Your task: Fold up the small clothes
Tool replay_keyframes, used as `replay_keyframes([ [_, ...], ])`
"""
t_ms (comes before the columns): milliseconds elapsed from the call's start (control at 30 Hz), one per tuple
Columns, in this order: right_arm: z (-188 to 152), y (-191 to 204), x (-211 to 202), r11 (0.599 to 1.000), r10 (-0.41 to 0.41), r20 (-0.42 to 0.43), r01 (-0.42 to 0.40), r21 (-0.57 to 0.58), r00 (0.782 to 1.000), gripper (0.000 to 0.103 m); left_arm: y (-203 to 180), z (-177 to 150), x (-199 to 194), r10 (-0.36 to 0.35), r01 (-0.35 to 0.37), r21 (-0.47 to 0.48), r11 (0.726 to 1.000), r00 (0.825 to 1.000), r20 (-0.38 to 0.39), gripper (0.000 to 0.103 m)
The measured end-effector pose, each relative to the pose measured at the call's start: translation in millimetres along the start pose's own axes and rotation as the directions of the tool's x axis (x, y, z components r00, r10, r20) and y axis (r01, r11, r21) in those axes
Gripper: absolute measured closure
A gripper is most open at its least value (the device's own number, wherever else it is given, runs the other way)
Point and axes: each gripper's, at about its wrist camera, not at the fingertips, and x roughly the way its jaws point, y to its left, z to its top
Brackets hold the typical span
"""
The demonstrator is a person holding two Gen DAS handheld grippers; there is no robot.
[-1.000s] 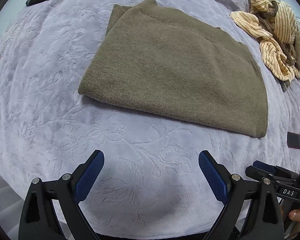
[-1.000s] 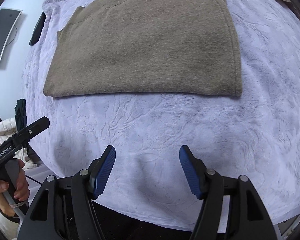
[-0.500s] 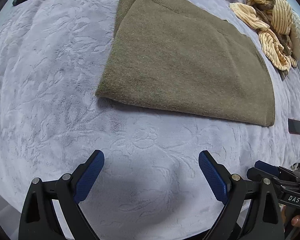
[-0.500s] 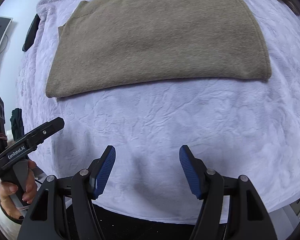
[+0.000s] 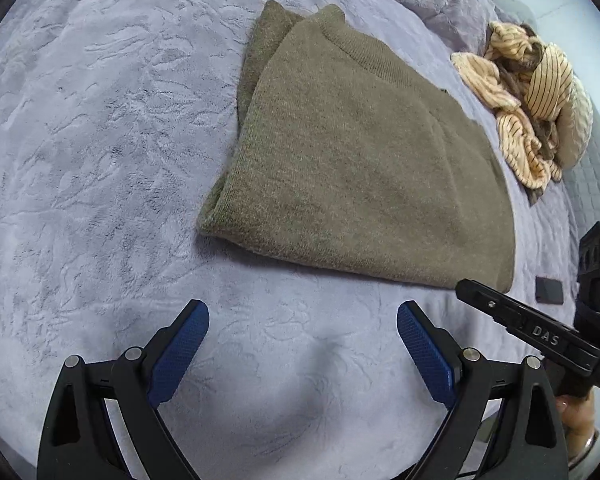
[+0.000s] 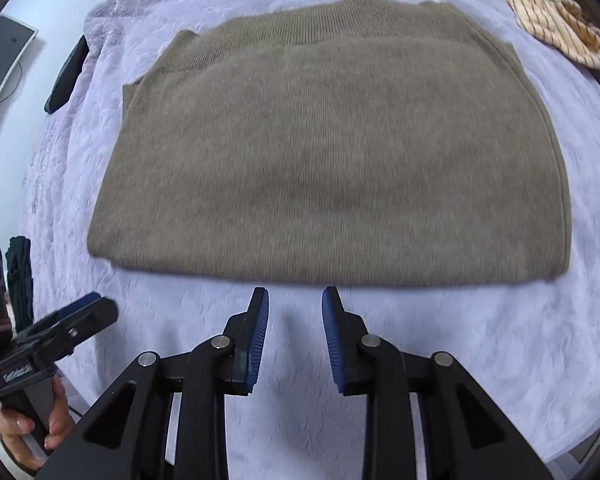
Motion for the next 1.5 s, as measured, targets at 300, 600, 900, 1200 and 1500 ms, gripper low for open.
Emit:
replay_keyframes([
  [300, 27.4, -5.2, 37.8, 0.999, -0.020, 0.002, 0.020, -0.026, 1.000, 0.073, 21.3, 9.8, 14.8, -0.140, 0.144, -0.078, 0.986, 0.988, 0.060, 0.007],
  [600, 26.3, -11.1, 43.1, 0.999, 0.014, 0.009, -0.014, -0.032, 1.000, 0.073, 16.1, 17.6, 45.5, -0.251, 0.265, -0.162, 0.950, 0.962, 0.104, 0.007],
  [900, 23.9, -22.0, 45.0, 0.999, 0.034, 0.004, -0.034, -0.025, 0.999, 0.073, 15.0, 36.1, 60.3, -0.228, 0.258, -0.226, 0.939, 0.962, 0.149, 0.007],
  [1200, 25.5, -22.6, 48.8, 0.999, 0.037, -0.002, -0.037, -0.024, 0.999, 0.073, -27.4, 59.4, 37.0, -0.230, 0.256, -0.108, 0.961, 0.951, 0.206, 0.007],
  [1500, 31.7, -22.8, 47.3, 0.998, 0.045, -0.021, -0.046, -0.046, 0.999, 0.072, 3.7, 57.1, 62.4, -0.047, 0.073, -0.185, 0.980, 0.989, 0.141, 0.067],
])
